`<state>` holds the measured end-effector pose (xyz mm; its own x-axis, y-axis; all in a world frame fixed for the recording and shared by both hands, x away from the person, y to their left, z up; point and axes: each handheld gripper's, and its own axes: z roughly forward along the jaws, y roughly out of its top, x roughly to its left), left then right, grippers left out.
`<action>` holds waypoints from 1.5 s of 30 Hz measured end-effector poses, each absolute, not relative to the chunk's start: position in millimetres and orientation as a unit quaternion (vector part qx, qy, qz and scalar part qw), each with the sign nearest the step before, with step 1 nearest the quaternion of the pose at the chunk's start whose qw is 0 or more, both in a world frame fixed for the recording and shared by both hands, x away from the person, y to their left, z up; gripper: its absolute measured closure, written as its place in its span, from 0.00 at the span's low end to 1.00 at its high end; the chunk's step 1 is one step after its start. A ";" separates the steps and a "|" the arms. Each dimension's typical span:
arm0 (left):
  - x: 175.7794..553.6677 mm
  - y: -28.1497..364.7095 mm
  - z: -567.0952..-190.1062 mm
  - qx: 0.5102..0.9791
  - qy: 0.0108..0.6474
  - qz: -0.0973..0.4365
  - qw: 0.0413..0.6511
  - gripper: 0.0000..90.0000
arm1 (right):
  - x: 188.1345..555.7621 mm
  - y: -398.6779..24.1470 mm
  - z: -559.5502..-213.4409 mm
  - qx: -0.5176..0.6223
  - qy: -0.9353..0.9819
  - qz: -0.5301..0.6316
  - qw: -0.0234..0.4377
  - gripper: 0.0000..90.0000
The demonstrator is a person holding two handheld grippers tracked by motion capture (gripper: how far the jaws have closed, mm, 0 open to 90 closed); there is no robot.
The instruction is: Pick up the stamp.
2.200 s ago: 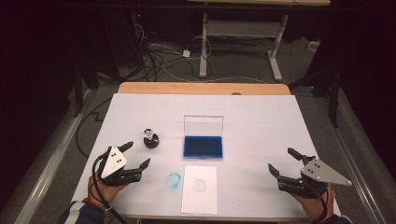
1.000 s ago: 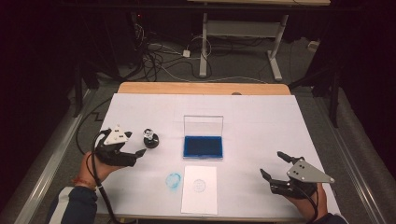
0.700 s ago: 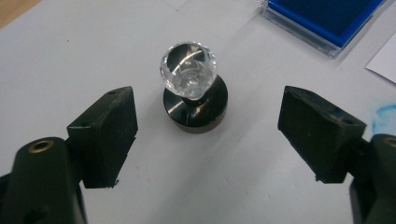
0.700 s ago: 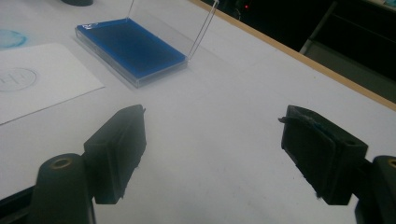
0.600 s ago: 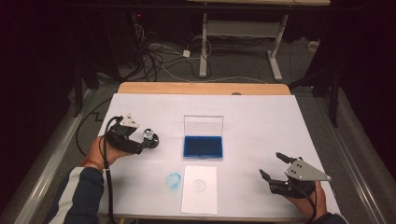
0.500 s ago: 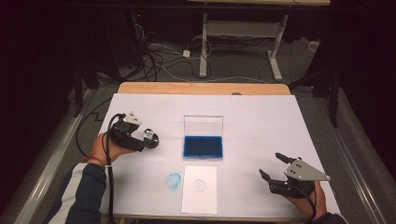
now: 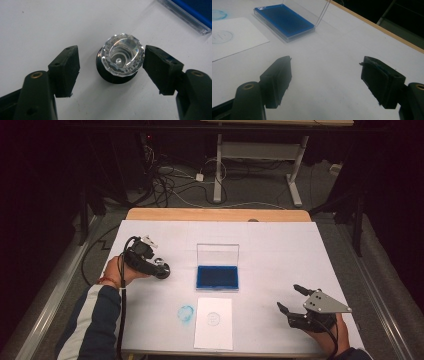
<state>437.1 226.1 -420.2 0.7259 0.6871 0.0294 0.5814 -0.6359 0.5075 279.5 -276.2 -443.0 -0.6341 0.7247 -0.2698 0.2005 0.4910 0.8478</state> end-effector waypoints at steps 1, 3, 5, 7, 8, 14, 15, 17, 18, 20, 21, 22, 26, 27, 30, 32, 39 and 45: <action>439.1 224.8 -420.4 0.899 0.351 0.103 0.240 0.33 | 279.5 -276.0 -443.1 0.288 0.804 0.414 0.315 0.27; 441.6 224.3 -421.2 0.900 0.353 0.101 0.237 0.35 | 279.6 -275.6 -443.4 0.288 0.804 0.414 0.315 0.27; 443.3 224.0 -423.0 0.900 0.354 0.095 0.237 0.36 | 279.7 -275.5 -443.4 0.289 0.805 0.413 0.314 0.27; 444.6 224.4 -424.6 0.899 0.356 0.090 0.239 0.40 | 279.7 -275.5 -443.6 0.288 0.805 0.413 0.313 0.27; 445.0 224.9 -425.1 0.898 0.357 0.088 0.243 0.41 | 280.0 -275.7 -443.6 0.288 0.805 0.413 0.313 0.27; 446.1 226.8 -426.1 0.895 0.360 0.080 0.252 0.44 | 280.1 -275.9 -444.1 0.288 0.806 0.414 0.308 0.28; 445.9 226.5 -426.0 0.895 0.359 0.080 0.253 0.45 | 280.3 -275.9 -444.1 0.288 0.806 0.415 0.308 0.28; 445.4 226.3 -425.3 0.894 0.359 0.082 0.257 0.49 | 280.4 -275.6 -444.2 0.287 0.807 0.415 0.308 0.28; 445.1 226.0 -425.0 0.894 0.358 0.084 0.257 0.49 | 280.3 -275.6 -444.1 0.286 0.807 0.415 0.307 0.28; 444.6 225.8 -424.9 0.894 0.356 0.081 0.259 0.54 | 280.3 -275.4 -444.2 0.286 0.807 0.416 0.306 0.28; 444.6 225.8 -424.9 0.894 0.356 0.081 0.259 0.54 | 280.3 -275.2 -444.3 0.286 0.808 0.415 0.306 0.28; 444.2 225.8 -424.4 0.894 0.357 0.084 0.258 0.54 | 280.4 -275.1 -444.5 0.286 0.808 0.415 0.305 0.28; 443.1 225.0 -423.5 0.897 0.353 0.085 0.253 0.59 | 280.5 -274.8 -444.8 0.286 0.810 0.413 0.304 0.29; 443.0 224.6 -423.6 0.897 0.353 0.085 0.253 0.59 | 280.5 -274.8 -444.8 0.286 0.810 0.412 0.305 0.29; 441.8 220.5 -423.5 0.899 0.351 0.092 0.245 0.60 | 280.5 -274.6 -444.9 0.286 0.810 0.411 0.305 0.29; 440.9 217.7 -422.9 0.903 0.345 0.099 0.236 0.60 | 280.6 -274.5 -444.9 0.286 0.810 0.411 0.305 0.29; 438.2 217.6 -421.5 0.903 0.343 0.117 0.231 0.60 | 280.7 -274.8 -445.1 0.287 0.811 0.410 0.303 0.30; 430.8 223.7 -413.5 0.891 0.342 0.126 0.271 0.60 | 280.7 -274.9 -445.1 0.287 0.811 0.410 0.303 0.30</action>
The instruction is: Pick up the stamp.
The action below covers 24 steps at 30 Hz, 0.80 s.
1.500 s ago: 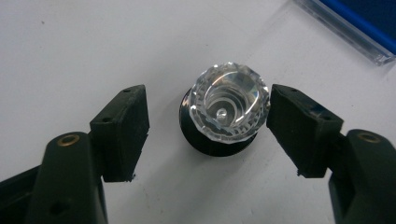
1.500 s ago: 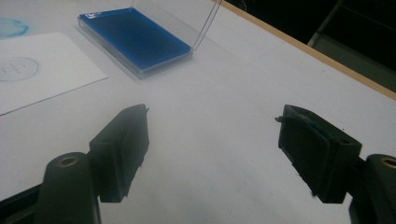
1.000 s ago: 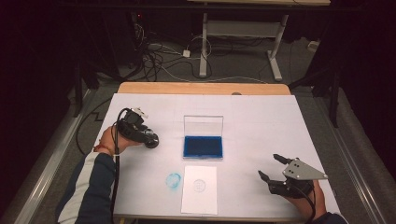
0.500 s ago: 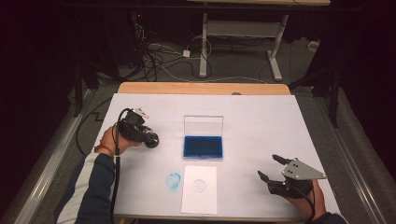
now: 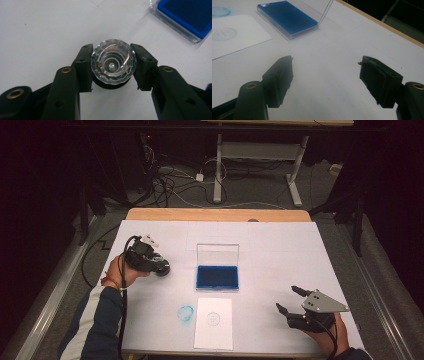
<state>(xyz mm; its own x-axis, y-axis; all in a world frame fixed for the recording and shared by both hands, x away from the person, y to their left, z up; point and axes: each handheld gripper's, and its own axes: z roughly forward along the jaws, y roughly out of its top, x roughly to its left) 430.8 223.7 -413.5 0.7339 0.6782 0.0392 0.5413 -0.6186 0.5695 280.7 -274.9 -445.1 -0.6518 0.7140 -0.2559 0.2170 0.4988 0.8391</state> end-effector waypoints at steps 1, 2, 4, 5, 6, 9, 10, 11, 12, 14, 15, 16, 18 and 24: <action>430.8 223.7 -413.5 0.891 0.342 0.126 0.271 0.60 | 280.7 -274.9 -445.2 0.287 0.811 0.410 0.303 0.30; 429.1 224.9 -412.0 0.889 0.340 0.127 0.278 0.60 | 280.6 -274.8 -445.2 0.287 0.811 0.410 0.303 0.30; 425.1 227.0 -409.6 0.884 0.340 0.130 0.293 0.60 | 280.6 -274.8 -445.1 0.287 0.811 0.410 0.304 0.30; 420.2 228.9 -407.5 0.881 0.337 0.134 0.304 0.60 | 280.6 -274.8 -445.2 0.287 0.811 0.410 0.304 0.29; 417.8 229.9 -407.0 0.878 0.336 0.135 0.314 0.60 | 280.7 -274.8 -445.2 0.287 0.811 0.409 0.304 0.29; 413.1 231.0 -406.5 0.876 0.334 0.136 0.320 0.61 | 281.0 -274.6 -445.4 0.286 0.812 0.409 0.303 0.29; 408.6 232.1 -406.7 0.873 0.334 0.143 0.326 0.61 | 281.3 -274.5 -445.6 0.286 0.813 0.407 0.304 0.29; 406.5 233.1 -406.8 0.872 0.331 0.143 0.331 0.61 | 281.7 -274.5 -445.8 0.287 0.813 0.406 0.303 0.29; 406.5 233.1 -406.8 0.872 0.331 0.143 0.331 0.61 | 282.3 -274.4 -446.1 0.287 0.813 0.406 0.302 0.29; 400.2 234.8 -407.8 0.867 0.331 0.146 0.343 0.61 | 283.1 -273.9 -446.4 0.288 0.814 0.405 0.302 0.29; 398.1 234.7 -408.4 0.867 0.328 0.146 0.345 0.61 | 283.4 -273.6 -446.5 0.288 0.814 0.404 0.302 0.29; 395.7 234.4 -409.1 0.867 0.327 0.148 0.346 0.61 | 283.7 -273.4 -446.7 0.288 0.814 0.403 0.302 0.29; 391.3 233.6 -410.1 0.870 0.320 0.147 0.344 0.61 | 284.5 -273.1 -447.3 0.289 0.815 0.402 0.301 0.29; 380.1 231.0 -408.7 0.877 0.303 0.144 0.343 0.61 | 287.4 -271.3 -447.6 0.287 0.817 0.399 0.301 0.29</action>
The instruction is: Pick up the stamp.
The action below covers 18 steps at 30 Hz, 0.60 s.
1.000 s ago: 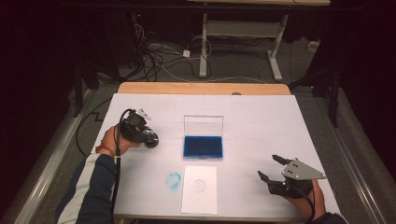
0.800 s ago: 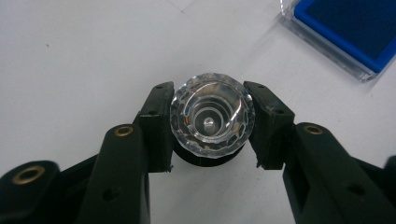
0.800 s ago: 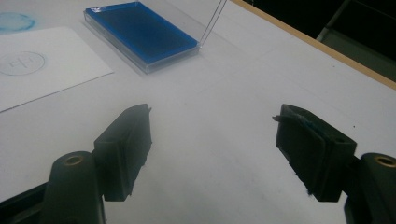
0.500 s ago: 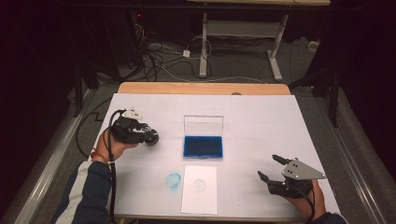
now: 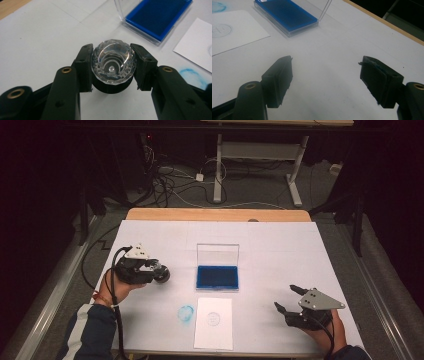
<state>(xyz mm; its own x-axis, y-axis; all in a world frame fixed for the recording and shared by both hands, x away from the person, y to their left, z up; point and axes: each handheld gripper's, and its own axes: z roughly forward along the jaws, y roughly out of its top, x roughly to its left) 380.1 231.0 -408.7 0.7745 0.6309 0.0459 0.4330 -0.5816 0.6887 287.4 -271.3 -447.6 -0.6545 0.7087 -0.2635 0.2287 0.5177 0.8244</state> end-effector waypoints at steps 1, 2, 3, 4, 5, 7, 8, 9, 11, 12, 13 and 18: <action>378.3 229.6 -408.9 0.879 0.301 0.147 0.339 0.61 | 287.6 -271.0 -447.7 0.286 0.818 0.398 0.300 0.29; 376.6 228.1 -409.2 0.880 0.299 0.146 0.339 0.61 | 287.8 -270.7 -447.8 0.286 0.819 0.398 0.300 0.29; 375.3 226.6 -409.7 0.882 0.295 0.141 0.340 0.61 | 287.7 -270.5 -447.6 0.285 0.818 0.399 0.300 0.29; 375.3 226.6 -409.7 0.882 0.295 0.141 0.340 0.61 | 287.7 -270.3 -447.4 0.282 0.818 0.400 0.301 0.29; 373.8 224.7 -409.9 0.883 0.292 0.141 0.339 0.61 | 287.6 -270.1 -447.3 0.282 0.818 0.401 0.301 0.29; 370.0 218.7 -408.4 0.884 0.285 0.142 0.342 0.61 | 287.7 -270.1 -447.0 0.280 0.818 0.401 0.302 0.28; 368.6 216.8 -407.3 0.881 0.287 0.149 0.346 0.61 | 287.6 -270.3 -446.7 0.281 0.817 0.403 0.301 0.28; 367.6 214.9 -406.4 0.880 0.287 0.150 0.349 0.61 | 287.6 -270.5 -446.6 0.282 0.817 0.403 0.301 0.28; 364.6 210.8 -405.1 0.880 0.277 0.141 0.360 0.61 | 288.3 -270.4 -446.6 0.282 0.817 0.404 0.299 0.28; 364.6 210.8 -405.1 0.880 0.277 0.141 0.360 0.61 | 288.7 -269.9 -446.6 0.281 0.818 0.404 0.299 0.28; 361.4 206.5 -403.0 0.882 0.269 0.140 0.361 0.61 | 289.0 -269.1 -446.5 0.280 0.818 0.404 0.299 0.27; 354.4 200.9 -396.3 0.873 0.261 0.140 0.387 0.61 | 289.2 -266.0 -447.1 0.275 0.822 0.403 0.295 0.24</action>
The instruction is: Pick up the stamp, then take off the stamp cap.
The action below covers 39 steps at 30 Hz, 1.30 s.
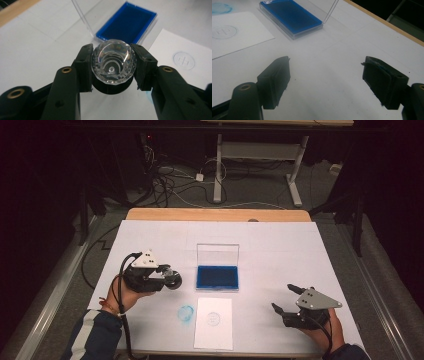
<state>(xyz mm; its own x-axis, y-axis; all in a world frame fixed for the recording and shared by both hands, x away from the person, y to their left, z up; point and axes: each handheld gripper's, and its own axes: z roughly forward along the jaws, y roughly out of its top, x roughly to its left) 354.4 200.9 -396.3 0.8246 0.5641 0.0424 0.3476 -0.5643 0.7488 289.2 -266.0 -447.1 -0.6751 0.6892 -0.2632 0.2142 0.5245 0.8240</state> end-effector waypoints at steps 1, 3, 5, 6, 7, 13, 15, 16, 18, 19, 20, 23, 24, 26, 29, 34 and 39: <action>354.4 200.9 -396.3 0.873 0.261 0.140 0.387 0.61 | 288.8 -265.7 -446.8 0.275 0.821 0.406 0.294 0.24; 351.6 195.0 -393.0 0.873 0.250 0.135 0.396 0.61 | 288.2 -265.3 -446.8 0.274 0.820 0.407 0.294 0.22; 349.9 190.0 -391.5 0.876 0.240 0.133 0.397 0.61 | 288.9 -265.0 -447.0 0.274 0.820 0.409 0.291 0.21; 348.4 187.4 -390.9 0.875 0.240 0.138 0.398 0.61 | 289.4 -264.6 -447.1 0.272 0.820 0.411 0.289 0.20; 347.8 185.1 -390.3 0.877 0.235 0.134 0.396 0.61 | 289.6 -264.0 -447.1 0.272 0.820 0.413 0.287 0.20; 342.6 171.8 -389.4 0.881 0.221 0.129 0.397 0.61 | 288.6 -257.3 -446.1 0.261 0.825 0.417 0.279 0.19; 340.8 162.3 -387.6 0.884 0.211 0.127 0.397 0.61 | 289.1 -255.1 -446.3 0.258 0.826 0.419 0.276 0.19; 340.8 162.3 -387.6 0.884 0.211 0.127 0.397 0.61 | 289.5 -253.9 -446.4 0.257 0.827 0.419 0.274 0.19; 338.8 155.7 -386.8 0.884 0.205 0.125 0.401 0.61 | 291.0 -250.8 -446.1 0.253 0.828 0.422 0.268 0.18; 336.8 148.5 -386.8 0.886 0.197 0.118 0.404 0.61 | 291.5 -248.3 -445.8 0.251 0.830 0.422 0.266 0.17; 336.8 148.5 -386.8 0.886 0.197 0.118 0.404 0.61 | 291.6 -245.5 -445.3 0.249 0.830 0.424 0.263 0.18; 333.6 133.6 -386.2 0.888 0.180 0.106 0.409 0.61 | 292.4 -234.1 -443.8 0.241 0.833 0.430 0.251 0.18; 332.5 129.6 -386.2 0.889 0.175 0.103 0.410 0.61 | 292.4 -229.9 -443.6 0.238 0.833 0.433 0.248 0.18; 330.8 121.7 -386.1 0.890 0.171 0.101 0.410 0.61 | 292.8 -221.6 -443.5 0.233 0.835 0.436 0.242 0.18; 329.2 111.3 -385.8 0.894 0.158 0.094 0.409 0.61 | 293.7 -208.1 -443.7 0.217 0.839 0.440 0.238 0.18; 328.6 97.0 -386.4 0.896 0.142 0.081 0.412 0.61 | 295.8 -185.1 -445.4 0.197 0.845 0.446 0.222 0.19; 327.5 86.6 -386.8 0.898 0.132 0.078 0.412 0.61 | 297.9 -169.6 -447.0 0.184 0.847 0.451 0.214 0.19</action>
<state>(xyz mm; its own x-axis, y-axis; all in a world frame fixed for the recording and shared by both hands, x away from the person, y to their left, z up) 327.5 86.6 -386.8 0.9529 0.3019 0.0303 0.1740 -0.6255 0.7606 297.9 -169.6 -447.0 -0.8410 0.5042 -0.1963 0.1187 0.5259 0.8422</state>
